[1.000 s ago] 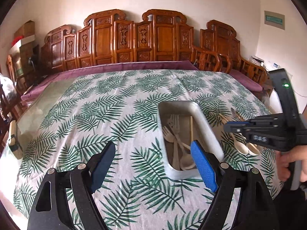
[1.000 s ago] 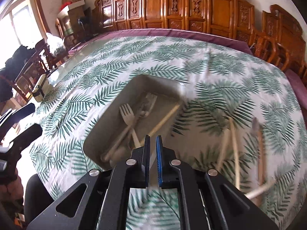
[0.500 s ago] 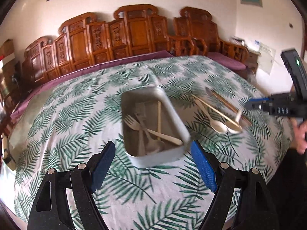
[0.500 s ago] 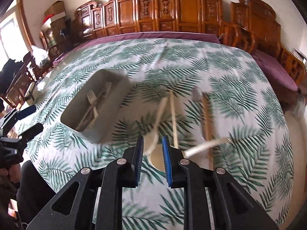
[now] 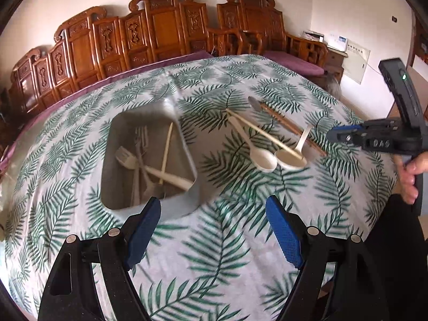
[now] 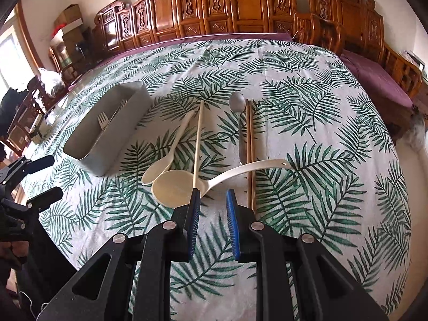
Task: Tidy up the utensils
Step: 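Lower the right gripper onto the utensils and grasp a wooden chopstick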
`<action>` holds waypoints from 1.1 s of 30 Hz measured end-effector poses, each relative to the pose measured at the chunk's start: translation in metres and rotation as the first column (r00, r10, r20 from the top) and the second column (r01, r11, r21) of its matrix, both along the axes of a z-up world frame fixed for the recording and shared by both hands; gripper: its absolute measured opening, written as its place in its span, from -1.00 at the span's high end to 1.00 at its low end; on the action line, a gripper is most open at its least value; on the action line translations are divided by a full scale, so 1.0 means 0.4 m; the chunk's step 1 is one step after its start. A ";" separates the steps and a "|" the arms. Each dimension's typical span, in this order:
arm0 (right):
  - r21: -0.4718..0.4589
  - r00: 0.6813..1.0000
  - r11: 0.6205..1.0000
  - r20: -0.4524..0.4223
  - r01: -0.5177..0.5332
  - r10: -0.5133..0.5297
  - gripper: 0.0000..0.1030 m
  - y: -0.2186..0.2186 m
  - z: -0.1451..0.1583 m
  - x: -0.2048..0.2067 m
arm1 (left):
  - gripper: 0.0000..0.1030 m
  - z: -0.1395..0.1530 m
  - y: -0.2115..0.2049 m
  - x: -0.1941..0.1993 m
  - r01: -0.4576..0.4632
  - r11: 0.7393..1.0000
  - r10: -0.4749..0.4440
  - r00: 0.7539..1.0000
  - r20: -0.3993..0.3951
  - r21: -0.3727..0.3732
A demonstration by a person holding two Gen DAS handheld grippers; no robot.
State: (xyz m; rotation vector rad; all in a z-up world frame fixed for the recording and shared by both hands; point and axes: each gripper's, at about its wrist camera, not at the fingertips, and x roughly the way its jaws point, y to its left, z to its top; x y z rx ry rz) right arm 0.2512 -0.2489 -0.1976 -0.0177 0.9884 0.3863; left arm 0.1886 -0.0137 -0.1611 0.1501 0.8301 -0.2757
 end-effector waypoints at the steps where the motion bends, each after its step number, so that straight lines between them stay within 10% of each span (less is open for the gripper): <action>1: 0.001 1.000 1.000 -0.001 -0.006 0.006 0.57 0.002 -0.004 0.009 | -0.50 0.005 -0.008 0.008 -0.001 1.000 0.001 1.000 0.001 -0.003; 20: -0.087 0.993 0.993 -0.092 -0.084 0.076 0.57 0.164 -0.135 0.205 | -0.50 0.006 -0.059 0.136 -0.034 0.999 0.033 0.999 -0.030 -0.015; 24: -0.167 0.997 0.983 -0.043 -0.074 0.068 0.88 0.172 -0.139 0.200 | -0.50 -0.005 -0.063 0.142 -0.043 0.999 0.043 0.998 -0.042 -0.016; 33: -0.081 0.998 0.994 -0.006 -0.067 0.067 0.89 0.082 -0.081 0.117 | -0.50 -0.026 -0.111 0.149 -0.026 0.999 0.024 0.998 -0.060 -0.036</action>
